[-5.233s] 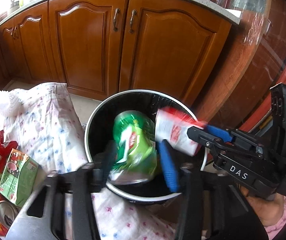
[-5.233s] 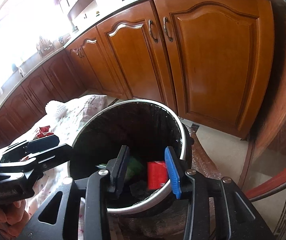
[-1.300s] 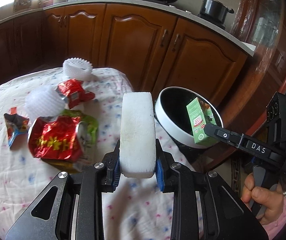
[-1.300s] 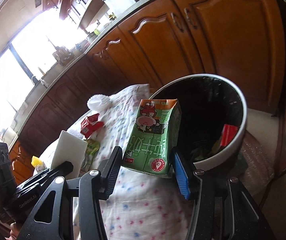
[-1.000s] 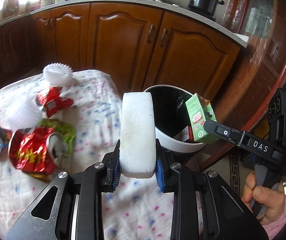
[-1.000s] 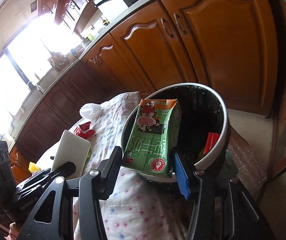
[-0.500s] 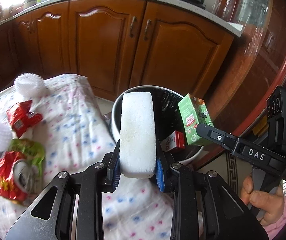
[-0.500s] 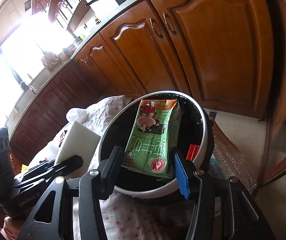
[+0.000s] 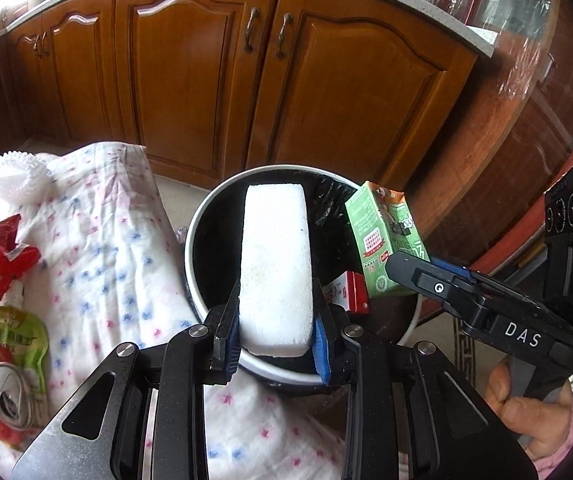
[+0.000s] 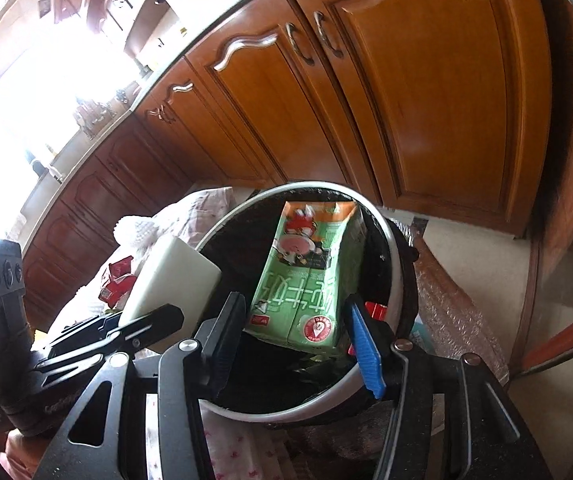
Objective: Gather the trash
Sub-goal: 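Carry the foam block and green carton over the bin and release both, then move both open tools back toward the red can and wrappers, then grasp the orange wrapper with the left tool while the right tool grasps the red can, then carry the orange wrapper and red can over the bin and release both, then move both open tools back toward the foam sleeve and green pouch, then grasp the white foam sleeve with the left tool while the right tool grasps the green pouch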
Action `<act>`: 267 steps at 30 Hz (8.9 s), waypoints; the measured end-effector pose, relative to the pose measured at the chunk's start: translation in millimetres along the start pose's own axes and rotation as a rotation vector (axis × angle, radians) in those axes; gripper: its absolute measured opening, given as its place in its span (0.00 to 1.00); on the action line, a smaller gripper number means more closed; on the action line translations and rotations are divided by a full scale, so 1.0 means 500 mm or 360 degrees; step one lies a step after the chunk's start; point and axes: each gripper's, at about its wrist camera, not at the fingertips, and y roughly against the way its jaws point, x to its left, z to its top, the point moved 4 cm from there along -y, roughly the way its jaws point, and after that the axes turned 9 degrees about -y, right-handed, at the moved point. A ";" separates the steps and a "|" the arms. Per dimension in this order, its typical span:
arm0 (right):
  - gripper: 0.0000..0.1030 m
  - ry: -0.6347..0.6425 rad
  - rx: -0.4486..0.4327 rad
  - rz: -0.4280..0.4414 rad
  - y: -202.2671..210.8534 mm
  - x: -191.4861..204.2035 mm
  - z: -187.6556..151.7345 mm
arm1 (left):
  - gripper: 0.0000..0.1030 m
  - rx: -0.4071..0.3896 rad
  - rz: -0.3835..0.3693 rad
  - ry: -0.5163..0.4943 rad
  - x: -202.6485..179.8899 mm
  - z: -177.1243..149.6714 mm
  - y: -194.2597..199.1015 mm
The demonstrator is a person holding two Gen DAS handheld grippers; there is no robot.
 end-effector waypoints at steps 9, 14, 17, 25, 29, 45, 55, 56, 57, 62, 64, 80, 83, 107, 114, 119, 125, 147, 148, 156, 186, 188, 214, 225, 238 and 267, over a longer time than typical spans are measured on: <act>0.61 -0.0068 -0.0034 0.0023 0.017 -0.012 -0.003 | 0.60 -0.0005 -0.0007 0.0012 -0.005 -0.002 -0.005; 0.72 -0.0073 -0.0065 0.0049 0.029 0.005 -0.019 | 0.62 -0.0016 -0.0008 0.0069 0.013 -0.028 0.016; 0.72 -0.0075 -0.0075 0.0062 0.035 0.017 -0.036 | 0.62 -0.0023 -0.0001 0.0107 0.024 -0.051 0.034; 0.73 -0.0024 -0.0046 0.0115 0.033 0.076 -0.088 | 0.63 -0.0073 0.0080 0.0245 0.086 -0.136 0.112; 0.73 0.0008 -0.0013 0.0148 0.025 0.110 -0.114 | 0.63 -0.0102 0.0125 0.0316 0.119 -0.172 0.150; 0.77 0.0167 0.0136 0.0237 -0.018 0.239 -0.222 | 0.63 -0.0162 0.0248 0.0569 0.252 -0.305 0.263; 0.84 0.0296 0.0071 0.0249 -0.040 0.331 -0.274 | 0.63 -0.0213 0.0362 0.0723 0.343 -0.372 0.326; 0.84 0.0304 0.0071 0.0260 -0.042 0.339 -0.277 | 0.63 -0.0213 0.0372 0.0739 0.352 -0.379 0.329; 0.84 0.0313 0.0080 0.0268 -0.045 0.347 -0.280 | 0.63 -0.0213 0.0382 0.0763 0.364 -0.387 0.334; 0.84 0.0350 0.0191 0.0297 -0.073 0.385 -0.286 | 0.63 -0.0229 0.0422 0.0825 0.407 -0.403 0.348; 0.84 0.0351 0.0189 0.0294 -0.078 0.396 -0.285 | 0.63 -0.0231 0.0441 0.0827 0.422 -0.403 0.351; 0.49 0.0415 0.0266 0.0352 -0.151 0.477 -0.282 | 0.63 -0.0213 0.0567 0.0654 0.520 -0.305 0.326; 0.46 0.0429 0.0284 0.0339 -0.173 0.486 -0.283 | 0.63 -0.0182 0.0595 0.0646 0.538 -0.297 0.306; 0.17 0.0361 0.0191 0.0397 -0.101 0.412 -0.248 | 0.01 -0.0175 0.0569 0.0671 0.539 -0.329 0.291; 0.17 0.0315 0.0112 0.0395 -0.050 0.366 -0.219 | 0.01 -0.0243 0.0511 0.0638 0.453 -0.323 0.334; 0.17 0.0267 0.0054 0.0373 -0.020 0.323 -0.195 | 0.01 -0.0270 0.0448 0.0565 0.386 -0.299 0.346; 0.17 0.0215 -0.0013 0.0325 0.013 0.260 -0.165 | 0.01 -0.0281 0.0360 0.0454 0.305 -0.254 0.328; 0.17 0.0042 -0.0214 0.0103 0.084 0.058 -0.052 | 0.01 -0.0212 0.0145 0.0178 0.123 -0.114 0.208; 0.17 0.0043 -0.0220 0.0090 0.085 0.052 -0.046 | 0.01 -0.0208 0.0134 0.0164 0.115 -0.107 0.201; 0.17 0.0056 -0.0245 0.0003 0.079 0.022 -0.019 | 0.01 -0.0176 0.0086 0.0080 0.074 -0.064 0.154; 0.23 0.0158 -0.0174 -0.0158 0.007 -0.004 0.022 | 0.05 0.0031 0.0082 -0.0084 0.015 0.009 -0.008; 0.34 0.0142 -0.0181 -0.0141 0.012 -0.005 0.019 | 0.19 0.0033 0.0069 -0.0070 0.015 0.009 -0.008; 0.85 0.0113 -0.0162 0.0155 0.049 0.124 -0.106 | 0.47 -0.0139 0.0193 0.0318 0.143 -0.163 0.169; 0.85 0.0235 -0.0026 0.0238 0.010 0.225 -0.177 | 0.47 -0.0202 0.0265 0.0530 0.248 -0.257 0.257; 0.85 0.0304 0.0125 0.0296 -0.054 0.311 -0.237 | 0.47 -0.0220 0.0362 0.0696 0.345 -0.322 0.301; 0.85 0.0359 0.0363 0.0320 -0.214 0.419 -0.270 | 0.49 -0.0193 0.0362 0.0731 0.541 -0.266 0.210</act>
